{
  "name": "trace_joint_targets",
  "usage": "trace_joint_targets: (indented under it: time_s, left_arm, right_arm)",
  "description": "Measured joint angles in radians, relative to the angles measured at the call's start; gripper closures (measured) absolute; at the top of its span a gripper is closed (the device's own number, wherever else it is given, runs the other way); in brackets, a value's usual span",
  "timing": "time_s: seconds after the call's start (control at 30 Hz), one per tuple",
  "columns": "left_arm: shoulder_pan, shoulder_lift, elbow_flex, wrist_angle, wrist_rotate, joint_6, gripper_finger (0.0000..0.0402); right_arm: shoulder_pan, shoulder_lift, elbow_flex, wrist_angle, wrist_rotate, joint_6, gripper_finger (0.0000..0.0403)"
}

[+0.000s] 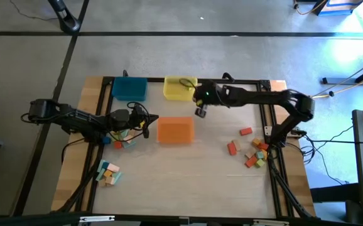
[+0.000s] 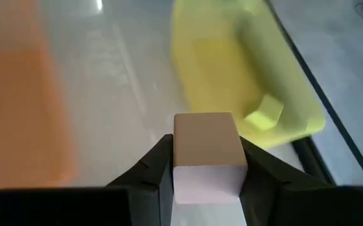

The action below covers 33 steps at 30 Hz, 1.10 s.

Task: Sort blocks by size
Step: Put the brown square block into the yellow bin

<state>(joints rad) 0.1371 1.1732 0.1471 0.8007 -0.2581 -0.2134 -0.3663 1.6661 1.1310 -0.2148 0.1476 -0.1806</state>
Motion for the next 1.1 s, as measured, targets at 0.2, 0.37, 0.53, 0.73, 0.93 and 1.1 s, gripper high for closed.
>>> trace_joint_targets:
  time_s: [0.2,0.37,0.53,0.73,0.93,1.1]
  left_arm:
    - [0.0,0.0,0.0,0.001,0.0,0.0,0.0399]
    - [0.0,0.0,0.0,0.001,0.0,0.003,0.0399]
    - [0.001,0.0,0.0,0.001,0.0,0.003,0.0399]
    - [0.001,0.0,0.0,0.001,0.0,0.002,0.0399]
    - [0.0,0.0,0.0,-0.006,0.0,-0.008,0.0399]
    - [0.0,0.0,0.0,-0.005,0.0,-0.01,0.0399]
  right_arm:
    - [-0.135,0.111,-0.001,0.207,-0.1,-0.037,0.0276]
    - [-0.22,0.169,-0.001,0.294,-0.212,-0.035,0.0268]
    - [-0.239,0.193,-0.001,0.31,-0.245,-0.007,0.0224]
    - [-0.222,0.163,0.0,0.261,-0.251,-0.02,0.0182]
    - [-0.16,-0.031,0.0,-0.075,-0.226,-0.085,0.0168]
    - [-0.046,-0.227,0.001,-0.466,-0.179,-0.02,0.0169]
